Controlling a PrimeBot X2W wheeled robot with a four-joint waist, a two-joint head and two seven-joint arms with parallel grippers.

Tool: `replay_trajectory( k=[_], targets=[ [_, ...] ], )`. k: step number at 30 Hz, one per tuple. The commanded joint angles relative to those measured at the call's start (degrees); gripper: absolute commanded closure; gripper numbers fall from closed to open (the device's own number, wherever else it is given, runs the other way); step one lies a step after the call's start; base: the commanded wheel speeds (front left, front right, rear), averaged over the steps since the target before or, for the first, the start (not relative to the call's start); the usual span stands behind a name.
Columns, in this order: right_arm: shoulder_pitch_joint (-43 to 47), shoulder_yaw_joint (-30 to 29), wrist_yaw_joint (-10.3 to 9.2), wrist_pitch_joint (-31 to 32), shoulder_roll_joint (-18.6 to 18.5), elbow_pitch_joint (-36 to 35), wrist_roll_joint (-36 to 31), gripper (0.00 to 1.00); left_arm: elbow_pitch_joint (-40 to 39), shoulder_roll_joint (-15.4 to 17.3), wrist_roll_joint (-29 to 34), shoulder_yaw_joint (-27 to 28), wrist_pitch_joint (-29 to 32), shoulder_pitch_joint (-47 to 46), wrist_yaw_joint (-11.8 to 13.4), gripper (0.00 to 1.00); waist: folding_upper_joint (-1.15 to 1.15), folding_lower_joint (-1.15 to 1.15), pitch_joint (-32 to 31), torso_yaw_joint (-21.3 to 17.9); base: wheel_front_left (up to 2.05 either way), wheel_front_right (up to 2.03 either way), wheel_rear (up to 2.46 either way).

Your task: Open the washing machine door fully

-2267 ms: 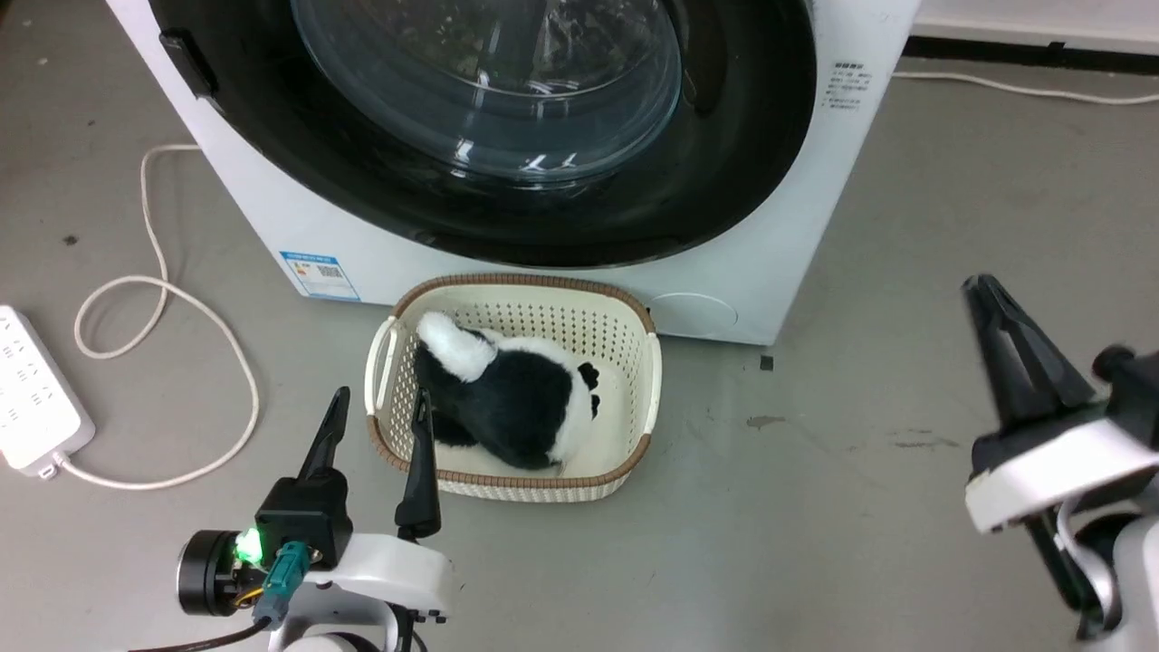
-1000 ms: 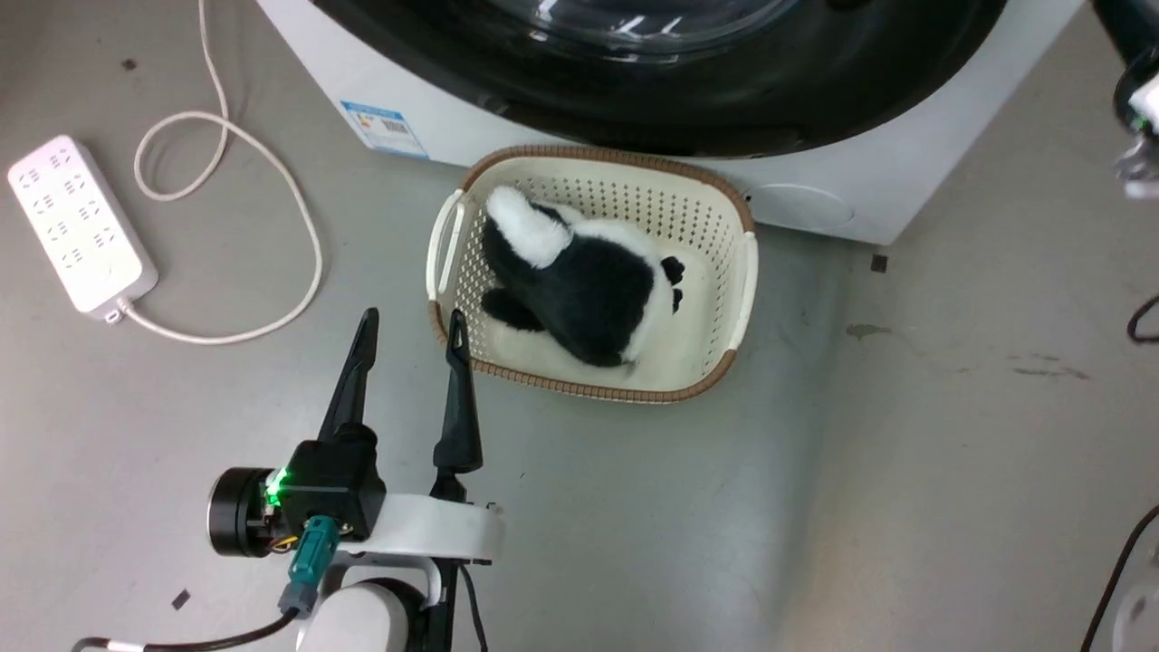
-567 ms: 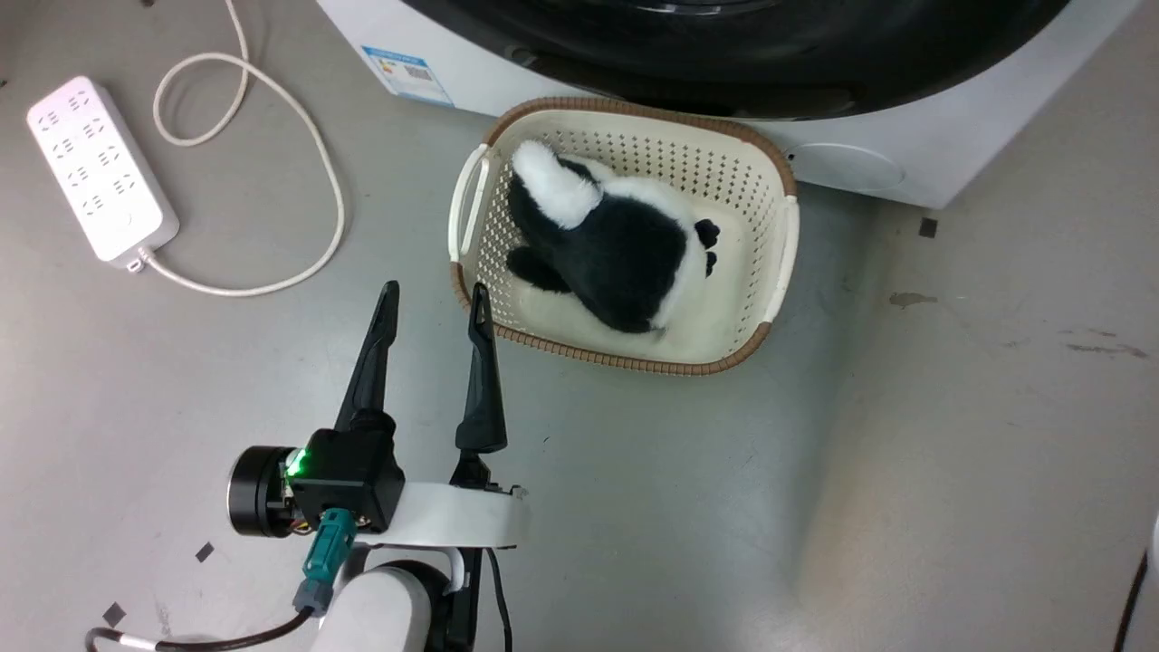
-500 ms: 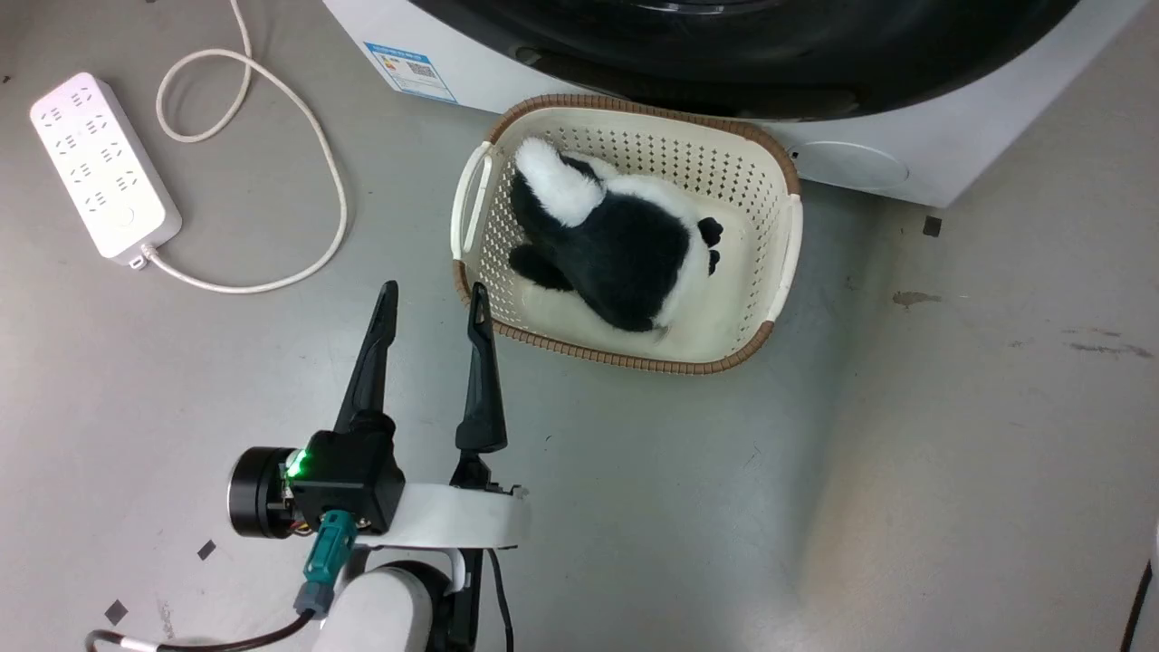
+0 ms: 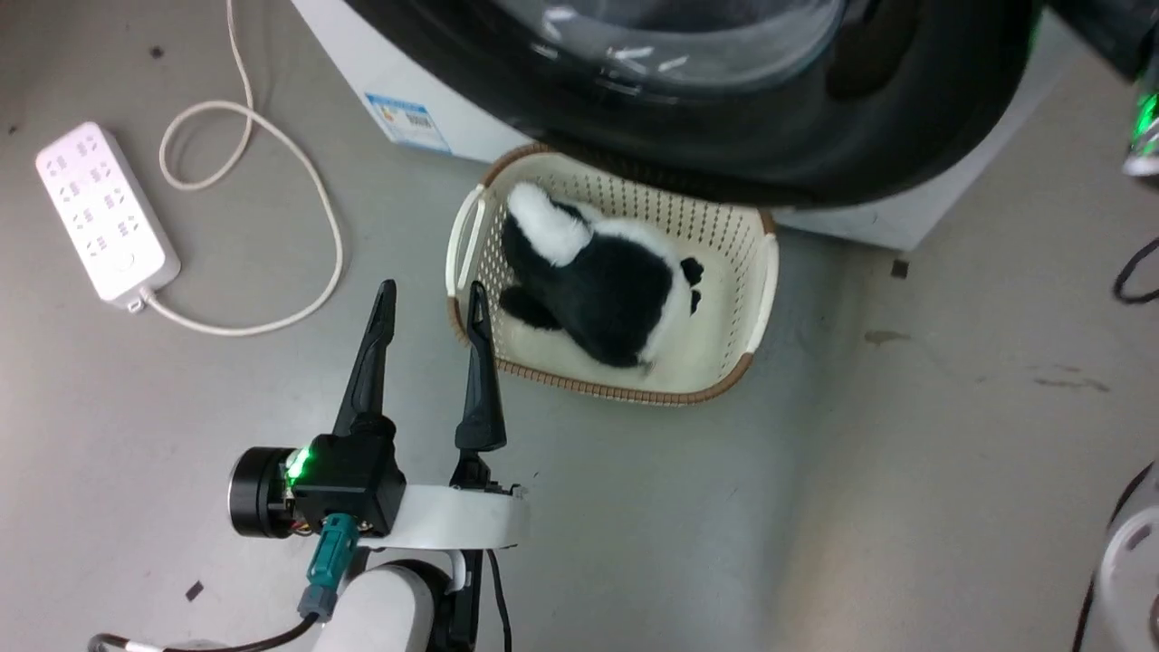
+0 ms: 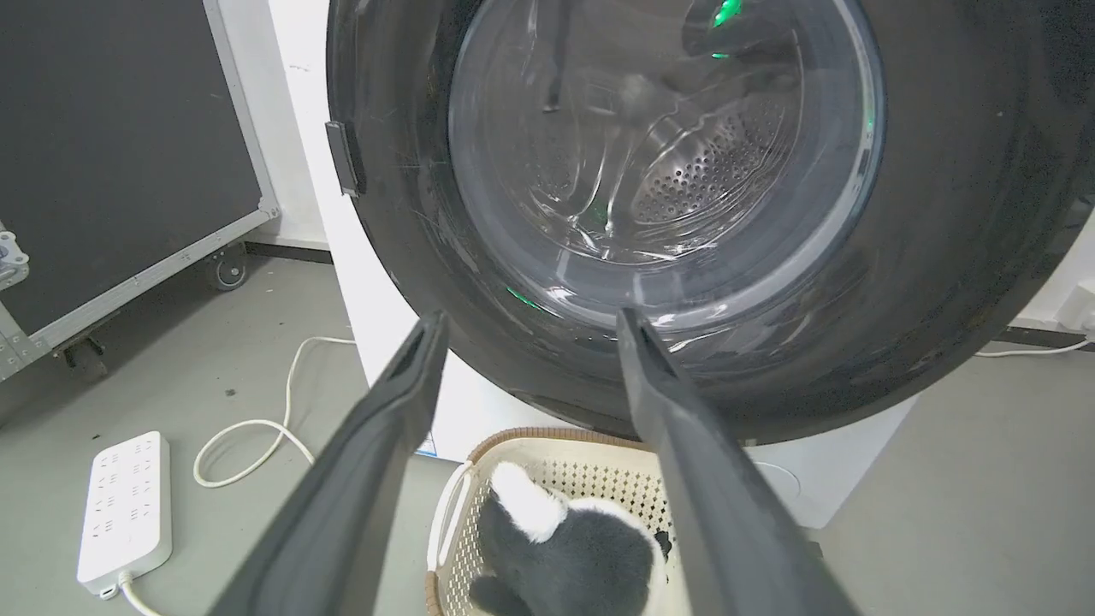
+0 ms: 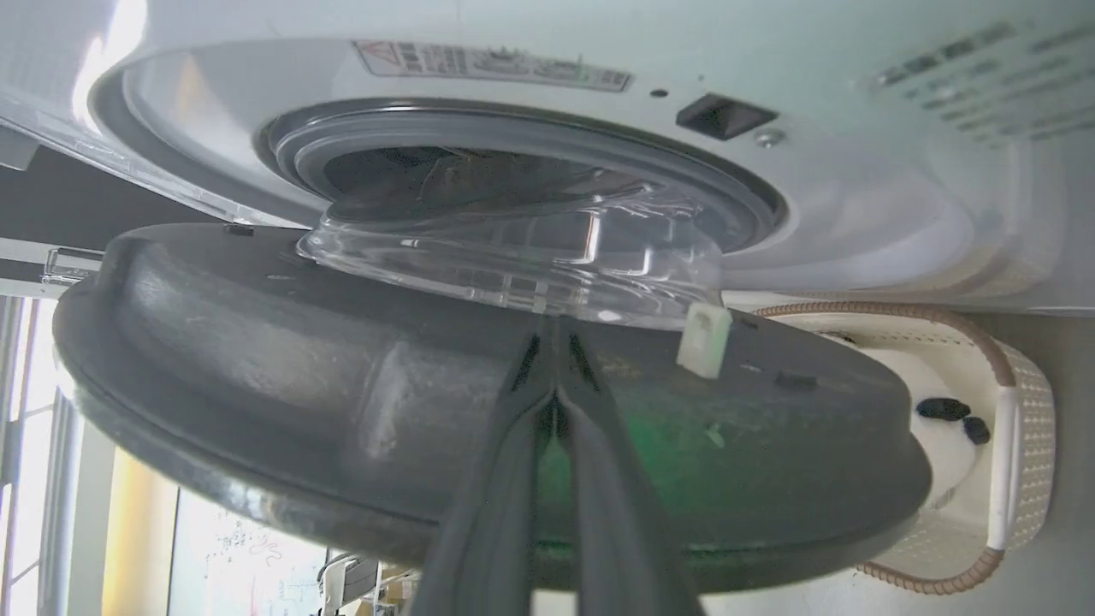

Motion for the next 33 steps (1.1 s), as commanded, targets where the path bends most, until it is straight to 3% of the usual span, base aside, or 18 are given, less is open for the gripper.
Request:
replay_trajectory(
  k=[1, 9, 12, 13, 14, 15, 16, 23, 29, 33],
  targets=[
    [1.7, -1.0, -0.01, 2.3, 1.5, -0.5, 2.4, 1.0, 0.6, 0.1, 0.1, -0.2, -0.7, 0.7, -0.2, 0.0, 0.0, 0.0, -2.3, -0.5, 0.0, 0.0, 0.0],
    [12.5, 1.4, -0.01, 7.6, 3.5, -6.6, 7.4, 1.0, 1.6, 0.1, 0.4, 0.5, -1.2, 3.0, -1.3, 0.0, 0.0, 0.0, -6.4, -1.0, 0.0, 0.0, 0.0],
    [17.0, 6.4, -0.01, 8.0, 3.6, -7.6, 12.4, 1.0, 1.8, 0.1, 0.6, 0.8, -1.2, 4.1, -1.8, 0.0, 0.0, 0.0, -7.8, -1.1, 0.0, 0.0, 0.0],
    [20.0, 10.7, -0.01, 7.3, 3.6, -8.6, 15.6, 1.0, 1.9, 0.1, 0.6, 1.0, -1.2, 4.7, -2.1, 0.0, 0.0, 0.0, -8.5, -1.3, 0.0, 0.0, 0.0],
    [20.0, 10.7, -0.01, 7.3, 3.6, -8.6, 15.6, 1.0, 1.9, 0.1, 0.6, 1.0, -1.2, 4.7, -2.1, 0.0, 0.0, 0.0, -8.5, -1.3, 0.0, 0.0, 0.0],
    [23.0, 15.2, -0.01, 6.0, 3.6, -10.1, 18.3, 1.0, 2.0, 0.1, 0.8, 1.1, -1.2, 5.4, -2.5, 0.0, 0.0, 0.0, -9.1, -1.3, 0.0, 0.0, 0.0],
    [23.0, 15.2, -0.01, 6.0, 3.6, -10.1, 18.3, 1.0, 2.0, 0.1, 0.8, 1.1, -1.2, 5.4, -2.5, 0.0, 0.0, 0.0, -9.1, -1.3, 0.0, 0.0, 0.0],
    [33.8, 33.1, -0.01, -0.2, 3.6, -17.6, 27.8, 1.0, 2.6, 0.1, 0.8, 0.5, -1.2, 7.7, -3.4, 0.0, 0.0, 0.0, -10.2, -0.8, 0.0, 0.0, 0.0],
    [37.3, 40.0, -0.01, -3.5, 3.6, -20.6, 30.7, 1.0, 2.5, 0.1, -0.2, 0.1, -1.2, 8.8, -3.4, 0.0, 0.0, 0.0, -10.8, -0.1, 0.0, 0.0, 0.0],
    [38.4, 41.3, -0.01, -6.0, 3.6, -21.3, 30.5, 1.0, 2.6, 0.1, -1.1, -0.2, -1.2, 9.4, -3.8, 0.0, 0.0, 0.0, -11.0, 0.3, 0.0, 0.0, 0.0]
  ],
)
